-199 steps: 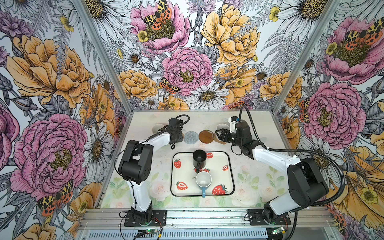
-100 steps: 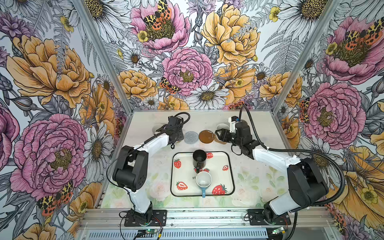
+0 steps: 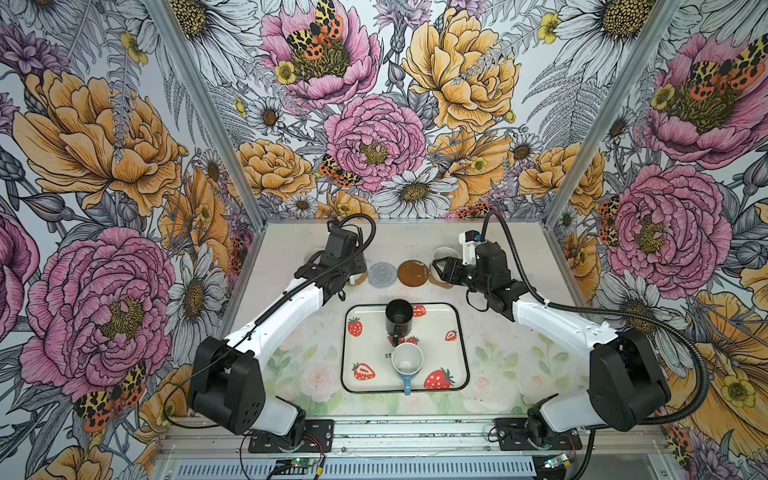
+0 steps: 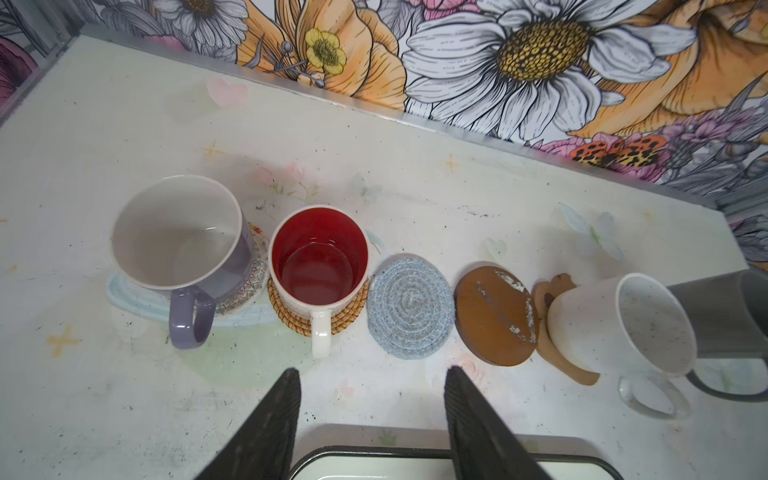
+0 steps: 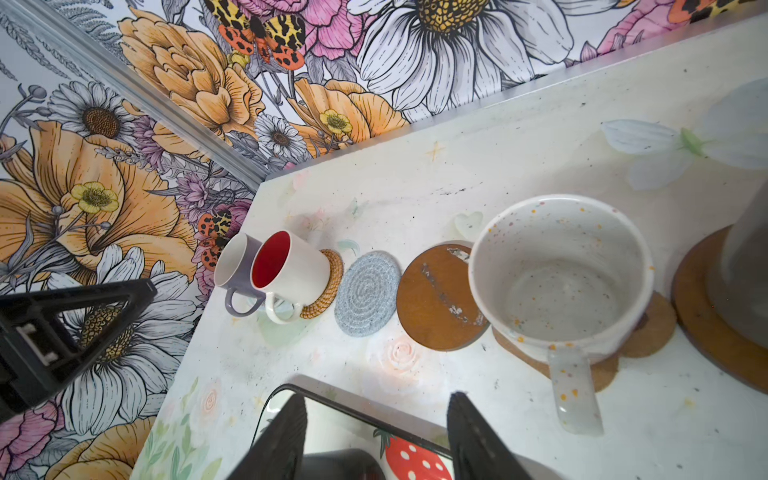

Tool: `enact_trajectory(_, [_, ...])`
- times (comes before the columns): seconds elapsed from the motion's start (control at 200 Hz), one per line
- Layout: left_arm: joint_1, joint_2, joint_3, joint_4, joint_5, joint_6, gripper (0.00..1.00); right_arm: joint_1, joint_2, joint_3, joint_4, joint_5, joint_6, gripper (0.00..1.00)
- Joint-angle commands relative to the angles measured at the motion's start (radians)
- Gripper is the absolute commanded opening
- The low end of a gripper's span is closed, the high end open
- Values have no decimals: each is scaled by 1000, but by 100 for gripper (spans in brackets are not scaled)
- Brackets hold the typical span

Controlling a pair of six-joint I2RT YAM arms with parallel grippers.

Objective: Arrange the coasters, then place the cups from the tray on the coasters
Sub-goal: 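Open the left gripper and raise it off the red-lined mug, then move the right gripper over the blue-handled mug while the left gripper draws back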

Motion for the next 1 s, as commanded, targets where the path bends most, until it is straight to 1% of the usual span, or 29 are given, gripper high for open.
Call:
enact_trajectory(0.0, [-45,-92,-80,88,-70,-49,58,56,-108,61,-136,16,-78,55])
enact_trajectory(0.105, [-83,-162,-165,158,-104,-53,60,125,-190,84,-267,46,-121,54])
enact_trajectory(0.235, [-95,-225,-212,158,-76,-65,60,232,-281,109,-472,151,-141,51])
enact_trajectory(0.365, [-110,-298,-254,168,-70,-65,60,348,-365,77,-579,238,-76,48])
enact_trajectory(0.385, [-107,-310,-263,171,-69,-66,60,391,-375,69,-589,251,-59,48])
enact_trajectory(0.48, [-107,-366,-300,176,-69,-65,61,513,-406,35,-634,324,22,46])
enact_trajectory(0.626, [-100,-434,-355,181,-89,-62,64,690,-401,-1,-703,450,150,46])
enact_trajectory(0.781, [-83,-464,-377,160,-93,-61,64,848,-346,-21,-719,533,264,45])
enact_trajectory(0.896, [-77,-476,-383,155,-86,-59,65,942,-283,-9,-739,594,335,45])
enact_trajectory(0.996, [-74,-482,-389,156,-80,-59,65,993,-235,2,-743,617,377,46])
